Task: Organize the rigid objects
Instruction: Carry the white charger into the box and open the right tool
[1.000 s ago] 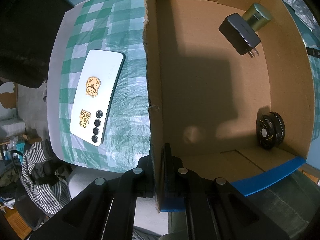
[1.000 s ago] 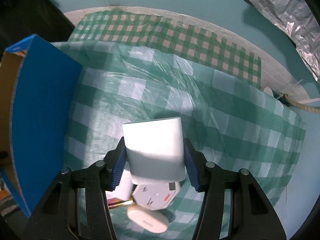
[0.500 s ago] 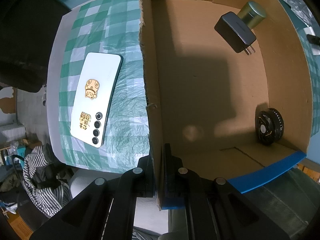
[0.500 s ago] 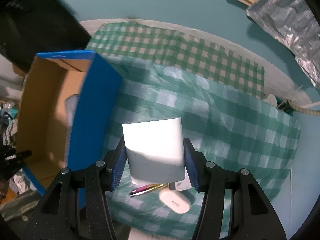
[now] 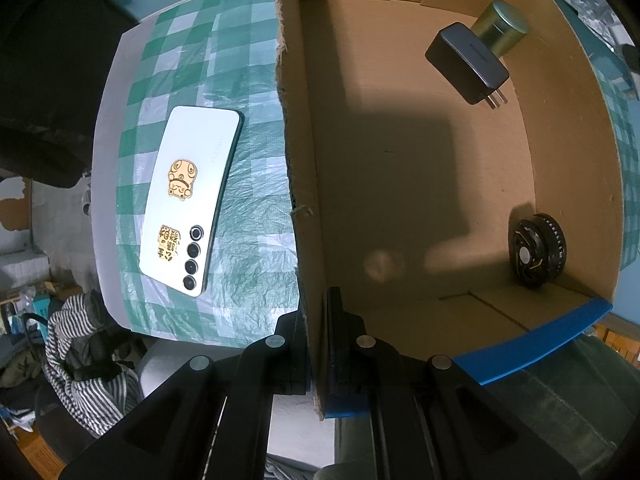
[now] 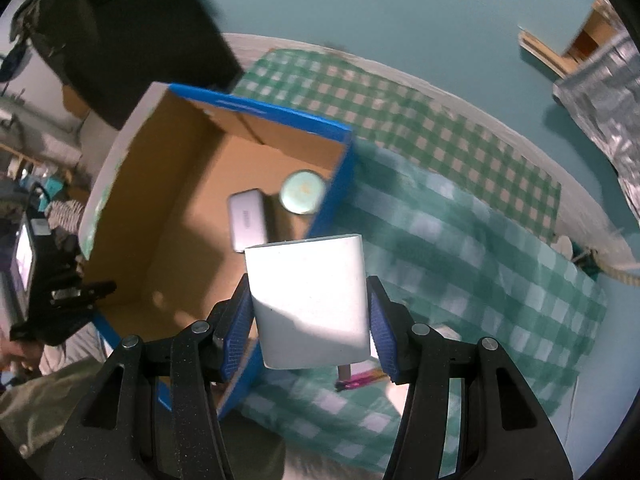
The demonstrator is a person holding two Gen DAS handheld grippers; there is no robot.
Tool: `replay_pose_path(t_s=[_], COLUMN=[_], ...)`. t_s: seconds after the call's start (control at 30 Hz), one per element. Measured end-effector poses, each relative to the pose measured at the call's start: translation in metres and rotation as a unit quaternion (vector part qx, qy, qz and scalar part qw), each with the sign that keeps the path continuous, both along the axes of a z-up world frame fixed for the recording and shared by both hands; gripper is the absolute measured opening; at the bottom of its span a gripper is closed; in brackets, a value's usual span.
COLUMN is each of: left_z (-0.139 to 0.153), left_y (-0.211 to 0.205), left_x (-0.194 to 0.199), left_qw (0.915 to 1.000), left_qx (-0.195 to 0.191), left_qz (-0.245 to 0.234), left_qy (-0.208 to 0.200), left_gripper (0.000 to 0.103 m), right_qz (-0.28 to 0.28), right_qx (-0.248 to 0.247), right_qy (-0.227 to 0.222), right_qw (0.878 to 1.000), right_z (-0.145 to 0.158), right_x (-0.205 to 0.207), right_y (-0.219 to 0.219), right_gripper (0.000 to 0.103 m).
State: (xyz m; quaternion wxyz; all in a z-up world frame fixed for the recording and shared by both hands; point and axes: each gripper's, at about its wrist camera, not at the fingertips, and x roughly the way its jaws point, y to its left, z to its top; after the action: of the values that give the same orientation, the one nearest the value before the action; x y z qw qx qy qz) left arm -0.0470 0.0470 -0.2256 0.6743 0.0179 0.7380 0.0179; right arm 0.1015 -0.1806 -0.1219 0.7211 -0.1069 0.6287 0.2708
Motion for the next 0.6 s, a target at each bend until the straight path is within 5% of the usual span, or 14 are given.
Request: replay_pose_path(t_s=[0.6], left_z=[0.000], left_y=[-0.001], left_x=[0.000], left_qw=[1.0000], left_qx=[-0.002], left_qz=[-0.004], left_qy=[0.000], left_gripper=[0.005], right_qz=[0.042], right_qx=[-0.003], right_qy=[0.018], right_qw=[0.999], right_z=[-0.026], right_x=[-0.021], right_y=[0.058], right_gripper=[0.054])
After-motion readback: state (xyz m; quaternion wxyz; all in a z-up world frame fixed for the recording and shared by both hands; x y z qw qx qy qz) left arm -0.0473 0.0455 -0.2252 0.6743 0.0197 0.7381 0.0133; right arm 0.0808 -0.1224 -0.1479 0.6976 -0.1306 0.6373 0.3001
